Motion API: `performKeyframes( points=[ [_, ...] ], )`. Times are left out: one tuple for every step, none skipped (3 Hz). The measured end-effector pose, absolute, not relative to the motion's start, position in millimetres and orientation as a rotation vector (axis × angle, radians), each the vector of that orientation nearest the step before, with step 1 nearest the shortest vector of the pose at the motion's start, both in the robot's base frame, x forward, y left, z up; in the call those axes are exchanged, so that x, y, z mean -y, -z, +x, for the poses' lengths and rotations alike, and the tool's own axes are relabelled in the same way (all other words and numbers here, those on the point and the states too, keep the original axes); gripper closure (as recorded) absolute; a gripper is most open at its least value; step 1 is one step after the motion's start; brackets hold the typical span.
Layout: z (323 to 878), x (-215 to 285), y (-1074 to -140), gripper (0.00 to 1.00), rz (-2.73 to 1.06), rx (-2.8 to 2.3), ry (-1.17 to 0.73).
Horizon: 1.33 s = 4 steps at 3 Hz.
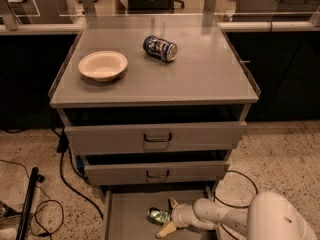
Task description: Pick green can from bottom drawer and place on counter
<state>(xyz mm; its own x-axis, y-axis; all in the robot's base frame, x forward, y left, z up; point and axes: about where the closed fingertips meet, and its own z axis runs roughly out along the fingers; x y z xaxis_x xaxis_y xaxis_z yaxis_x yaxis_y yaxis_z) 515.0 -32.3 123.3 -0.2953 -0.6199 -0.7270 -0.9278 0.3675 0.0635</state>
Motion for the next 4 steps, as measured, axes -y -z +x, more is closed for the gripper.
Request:
performKeyframes(
  points=[
    [514.6, 31.1, -107.9, 0.00, -1.325, -2.055, -0.665],
    [514.7, 31.1, -107.5, 0.26, -1.325, -2.056, -0.665],
    [514.7, 31.1, -107.5, 0.49, -1.325, -2.056, -0.665],
    [514.7, 31.0, -107.5, 0.73, -1.325, -2.056, -0.665]
  ],
)
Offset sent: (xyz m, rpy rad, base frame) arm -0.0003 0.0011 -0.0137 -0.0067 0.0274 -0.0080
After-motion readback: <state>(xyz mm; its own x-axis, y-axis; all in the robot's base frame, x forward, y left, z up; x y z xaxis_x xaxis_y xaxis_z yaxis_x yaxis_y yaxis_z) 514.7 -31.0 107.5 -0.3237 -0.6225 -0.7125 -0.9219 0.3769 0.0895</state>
